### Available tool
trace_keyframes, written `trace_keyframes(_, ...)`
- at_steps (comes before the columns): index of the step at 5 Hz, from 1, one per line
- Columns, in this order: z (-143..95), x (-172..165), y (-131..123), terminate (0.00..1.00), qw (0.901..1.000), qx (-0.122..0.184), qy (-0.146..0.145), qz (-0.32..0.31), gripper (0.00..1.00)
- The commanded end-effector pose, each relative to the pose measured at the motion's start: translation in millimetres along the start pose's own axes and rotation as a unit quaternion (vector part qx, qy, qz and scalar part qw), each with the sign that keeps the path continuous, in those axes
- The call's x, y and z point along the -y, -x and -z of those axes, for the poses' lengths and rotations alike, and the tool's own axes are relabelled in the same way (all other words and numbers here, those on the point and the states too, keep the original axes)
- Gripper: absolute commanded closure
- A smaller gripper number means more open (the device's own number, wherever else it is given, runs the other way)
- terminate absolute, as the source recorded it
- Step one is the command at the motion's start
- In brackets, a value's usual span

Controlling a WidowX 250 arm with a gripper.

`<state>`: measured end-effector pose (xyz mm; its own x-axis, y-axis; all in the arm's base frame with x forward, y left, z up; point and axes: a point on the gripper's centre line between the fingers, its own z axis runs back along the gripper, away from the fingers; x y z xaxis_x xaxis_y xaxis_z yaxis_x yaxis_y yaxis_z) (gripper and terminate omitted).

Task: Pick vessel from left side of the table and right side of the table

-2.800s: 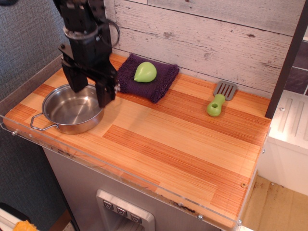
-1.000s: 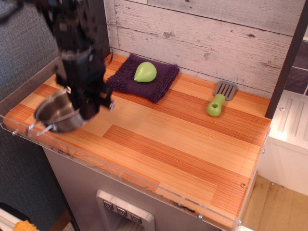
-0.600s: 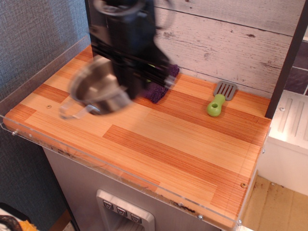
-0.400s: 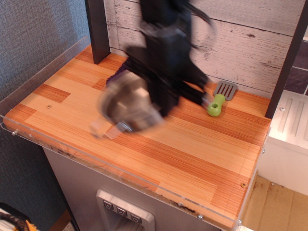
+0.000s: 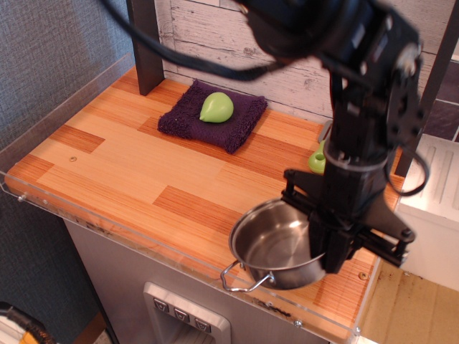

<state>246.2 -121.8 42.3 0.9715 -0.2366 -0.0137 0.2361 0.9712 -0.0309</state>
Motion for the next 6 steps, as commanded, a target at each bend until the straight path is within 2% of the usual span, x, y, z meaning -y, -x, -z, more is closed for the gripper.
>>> trace_keyframes(1, 21, -4, -12, 0.00, 0.9996, -0.019, -0.003, 0.022, 1.00)
trace_keyframes(2, 21, -6, -16, 0.00, 0.9995, -0.014, -0.001, 0.027, 1.00)
trace_keyframes(3, 10, 0, -14, 0.00, 0.9985, -0.007, -0.004, 0.053, 0.00)
trace_keyframes(4, -14, 5, -16, 0.00, 0.9980, 0.025, -0.003, 0.059, 0.00)
trace_keyframes(5, -52, -6, -18, 0.00, 0.9966, 0.073, 0.001, 0.038, 0.00)
trace_keyframes(6, -96, -37, -4, 0.00, 0.9932, 0.116, -0.012, -0.010, 0.00)
